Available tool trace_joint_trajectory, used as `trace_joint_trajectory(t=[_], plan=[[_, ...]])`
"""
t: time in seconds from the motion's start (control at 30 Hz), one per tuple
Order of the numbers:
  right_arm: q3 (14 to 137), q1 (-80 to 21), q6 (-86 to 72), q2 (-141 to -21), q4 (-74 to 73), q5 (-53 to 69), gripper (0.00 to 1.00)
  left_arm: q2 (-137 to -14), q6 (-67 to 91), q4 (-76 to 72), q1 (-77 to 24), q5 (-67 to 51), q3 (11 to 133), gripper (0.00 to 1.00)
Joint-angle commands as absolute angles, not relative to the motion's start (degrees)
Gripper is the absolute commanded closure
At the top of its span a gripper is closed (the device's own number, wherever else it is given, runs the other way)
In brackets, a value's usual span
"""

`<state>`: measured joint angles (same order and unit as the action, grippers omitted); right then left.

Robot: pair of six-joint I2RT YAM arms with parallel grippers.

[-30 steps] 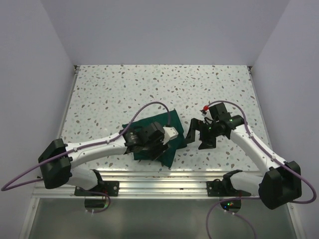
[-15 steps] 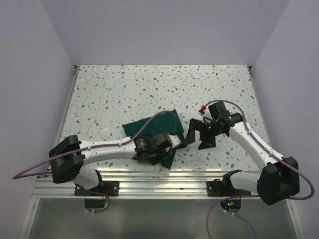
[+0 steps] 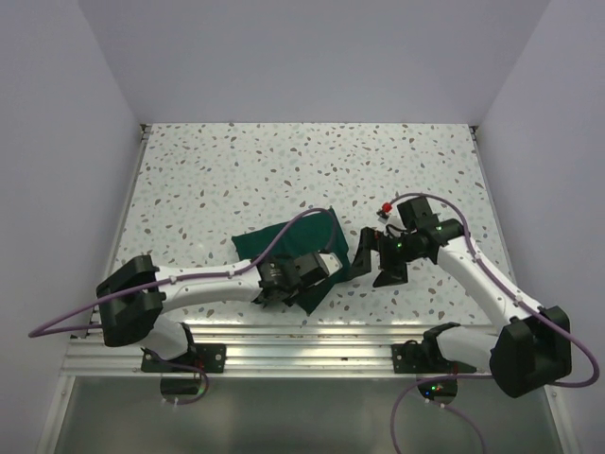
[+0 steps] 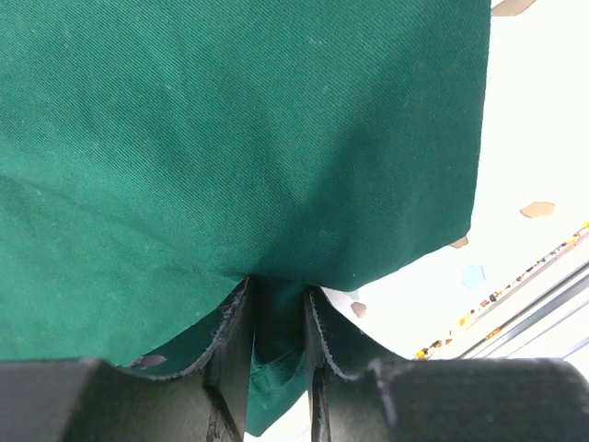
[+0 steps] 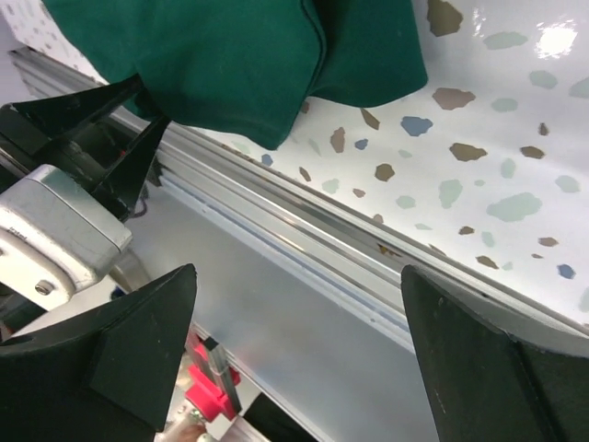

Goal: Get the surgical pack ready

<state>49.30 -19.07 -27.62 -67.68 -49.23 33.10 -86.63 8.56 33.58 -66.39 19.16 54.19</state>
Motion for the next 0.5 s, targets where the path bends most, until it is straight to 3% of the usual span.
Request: trace_joint_trajectory(t=[0.0,0.13,0.17,0.2,0.47], plan=[[47.3,-18.8,-31.1,-66.1,-46.7,37.3,0.05,-86.6,10.1,34.9,-66.3,20.6,56.8,0.79],[42.4,-19.1,-41.0,-65.6,-38.8,42.4,0.23,-85.8,9.7,35.9,-66.3,20.7,58.4,0.96],[40.3,-19.5,-43.0,-64.9,-34.3,42.9,0.37,-85.6,9.8,36.1,-66.2,20.9,58.7,0.98],[39.5,-20.5,-45.0,-64.8,-32.4,42.8,0.41,-85.3,9.5,36.3,-66.2,20.9,58.9,1.0],[33.5,-26.3,-64.1,-66.5,-14.5,36.8,0.84,-85.3,8.7,35.0,-66.2,20.0,60.8,1.0]])
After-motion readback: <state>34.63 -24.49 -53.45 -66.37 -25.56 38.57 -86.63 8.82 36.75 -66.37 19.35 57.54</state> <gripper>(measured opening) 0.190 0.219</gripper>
